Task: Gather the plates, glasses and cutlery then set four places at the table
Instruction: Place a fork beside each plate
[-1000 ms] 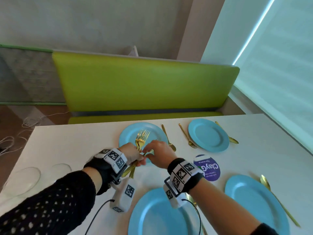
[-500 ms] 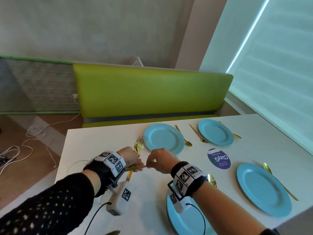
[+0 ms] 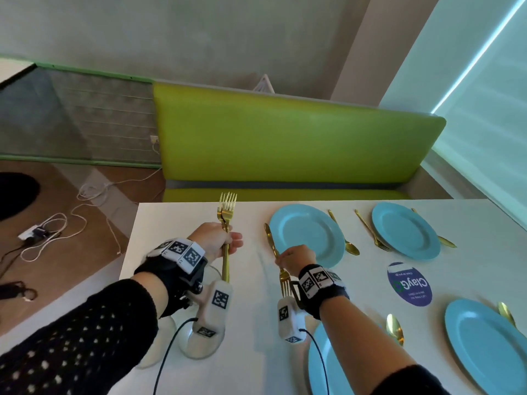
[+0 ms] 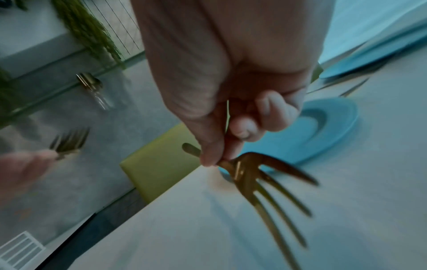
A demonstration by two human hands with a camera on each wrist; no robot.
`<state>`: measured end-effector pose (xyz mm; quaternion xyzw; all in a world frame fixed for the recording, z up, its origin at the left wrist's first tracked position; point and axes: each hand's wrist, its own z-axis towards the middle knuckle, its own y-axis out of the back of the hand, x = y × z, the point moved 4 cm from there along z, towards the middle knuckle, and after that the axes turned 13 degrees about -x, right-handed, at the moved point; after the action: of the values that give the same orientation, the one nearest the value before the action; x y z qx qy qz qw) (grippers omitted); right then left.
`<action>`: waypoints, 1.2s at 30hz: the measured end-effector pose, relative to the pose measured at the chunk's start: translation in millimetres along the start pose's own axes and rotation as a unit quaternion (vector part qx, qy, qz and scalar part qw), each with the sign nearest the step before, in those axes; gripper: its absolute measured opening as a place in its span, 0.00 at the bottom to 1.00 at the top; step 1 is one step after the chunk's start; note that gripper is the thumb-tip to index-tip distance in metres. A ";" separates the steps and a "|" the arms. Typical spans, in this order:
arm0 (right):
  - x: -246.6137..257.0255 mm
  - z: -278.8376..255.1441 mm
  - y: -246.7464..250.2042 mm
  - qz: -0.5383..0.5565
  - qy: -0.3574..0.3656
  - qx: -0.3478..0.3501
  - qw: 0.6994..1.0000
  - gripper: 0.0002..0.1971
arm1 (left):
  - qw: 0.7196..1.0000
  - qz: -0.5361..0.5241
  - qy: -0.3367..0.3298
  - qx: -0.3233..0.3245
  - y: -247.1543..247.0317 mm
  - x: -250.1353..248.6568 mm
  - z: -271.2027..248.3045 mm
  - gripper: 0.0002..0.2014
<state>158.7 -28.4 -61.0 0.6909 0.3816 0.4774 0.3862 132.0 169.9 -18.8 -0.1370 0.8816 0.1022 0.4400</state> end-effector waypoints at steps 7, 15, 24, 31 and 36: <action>20.7 30.6 -41.6 -0.164 0.020 0.022 0.986 0.17 | 1.000 -0.017 -0.007 -0.015 -1.9 -3.9 18.0 0.14; 22.7 55.6 -59.2 -0.147 -0.016 0.028 0.989 0.17 | 1.000 -0.022 0.002 -0.019 -6.9 -5.6 36.5 0.13; 22.8 70.2 -49.4 0.034 -0.117 -0.056 0.991 0.09 | 0.999 -0.016 0.018 -0.030 -10.2 -3.8 45.9 0.15; 18.3 78.7 -45.2 0.063 -0.146 -0.063 0.985 0.13 | 0.999 -0.016 0.012 -0.035 -10.6 -6.0 47.6 0.13; 17.4 79.2 -44.3 0.077 -0.144 -0.056 0.985 0.13 | 0.999 -0.014 0.015 -0.031 -12.4 -3.0 46.5 0.13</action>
<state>231.7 -8.1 -113.9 0.7573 0.2402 0.4219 0.4368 172.6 172.6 -44.6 -0.1641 0.8824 0.1214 0.4239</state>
